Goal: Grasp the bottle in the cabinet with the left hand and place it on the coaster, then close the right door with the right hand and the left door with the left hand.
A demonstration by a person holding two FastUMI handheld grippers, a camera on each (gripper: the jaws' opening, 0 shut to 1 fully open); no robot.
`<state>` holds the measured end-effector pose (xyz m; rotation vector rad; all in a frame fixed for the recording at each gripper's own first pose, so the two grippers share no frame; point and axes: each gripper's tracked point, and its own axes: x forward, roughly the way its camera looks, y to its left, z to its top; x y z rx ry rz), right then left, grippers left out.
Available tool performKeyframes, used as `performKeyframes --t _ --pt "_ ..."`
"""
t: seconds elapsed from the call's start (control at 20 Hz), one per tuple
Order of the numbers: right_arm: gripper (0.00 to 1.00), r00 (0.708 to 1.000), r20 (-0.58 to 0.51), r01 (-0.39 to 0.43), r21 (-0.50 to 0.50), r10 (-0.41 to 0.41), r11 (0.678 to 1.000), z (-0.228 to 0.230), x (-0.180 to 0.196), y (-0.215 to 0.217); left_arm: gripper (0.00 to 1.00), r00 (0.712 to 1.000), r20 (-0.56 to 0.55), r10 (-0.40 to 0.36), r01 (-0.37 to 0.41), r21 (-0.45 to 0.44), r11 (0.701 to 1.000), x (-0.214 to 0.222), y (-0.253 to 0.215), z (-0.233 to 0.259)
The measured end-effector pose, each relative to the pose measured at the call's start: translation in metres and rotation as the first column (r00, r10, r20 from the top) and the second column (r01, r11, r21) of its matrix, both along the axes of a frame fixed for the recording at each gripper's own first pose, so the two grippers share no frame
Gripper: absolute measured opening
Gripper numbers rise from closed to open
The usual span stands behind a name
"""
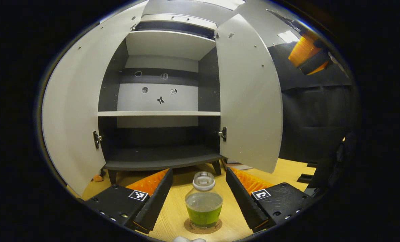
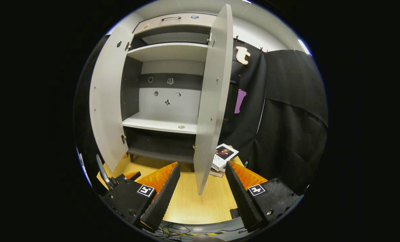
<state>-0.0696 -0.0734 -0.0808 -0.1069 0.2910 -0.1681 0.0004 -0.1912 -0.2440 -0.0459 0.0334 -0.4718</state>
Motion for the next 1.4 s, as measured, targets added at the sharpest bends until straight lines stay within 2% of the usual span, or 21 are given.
performKeyframes --t 0.15,0.3,0.4,0.6,0.75,0.9,1.1,1.4 --pt "0.84 1.000 0.030 0.006 0.017 -0.006 1.000 0.005 -0.002 -0.004 0.96 1.000 0.006 -0.001 0.002 -0.014 1.000 0.008 0.002 0.047" --pt "0.83 0.997 0.073 0.003 0.038 -0.006 0.999 0.015 -0.002 -0.003 0.96 0.999 -0.046 -0.015 0.013 -0.046 0.999 0.012 0.004 0.090" --pt "0.84 0.995 0.103 0.002 0.046 -0.007 0.999 0.020 -0.002 -0.002 0.96 0.997 -0.073 0.026 -0.030 -0.055 0.998 0.018 0.017 0.115" --pt "0.84 0.990 0.142 -0.003 0.070 -0.007 0.998 0.028 -0.003 0.000 0.97 0.991 -0.049 0.125 -0.128 -0.070 0.989 0.024 0.063 0.172" --pt "0.84 0.988 0.155 -0.010 0.081 -0.002 0.997 0.031 0.000 -0.004 0.96 0.976 0.002 0.220 -0.220 -0.015 0.975 0.016 0.113 0.200" --pt "0.84 0.986 0.166 -0.002 0.073 -0.010 0.997 0.035 0.007 -0.018 0.96 0.950 0.034 0.311 -0.312 0.033 0.949 0.001 0.164 0.212" --pt "0.84 0.985 0.169 0.015 0.083 -0.029 0.996 0.040 0.022 -0.044 0.96 0.916 0.000 0.402 -0.400 0.085 0.912 -0.024 0.209 0.198" --pt "0.83 0.965 0.235 0.105 0.050 -0.114 0.993 0.085 0.039 -0.126 0.96 0.892 -0.056 0.448 -0.444 0.069 0.893 -0.049 0.203 0.189"
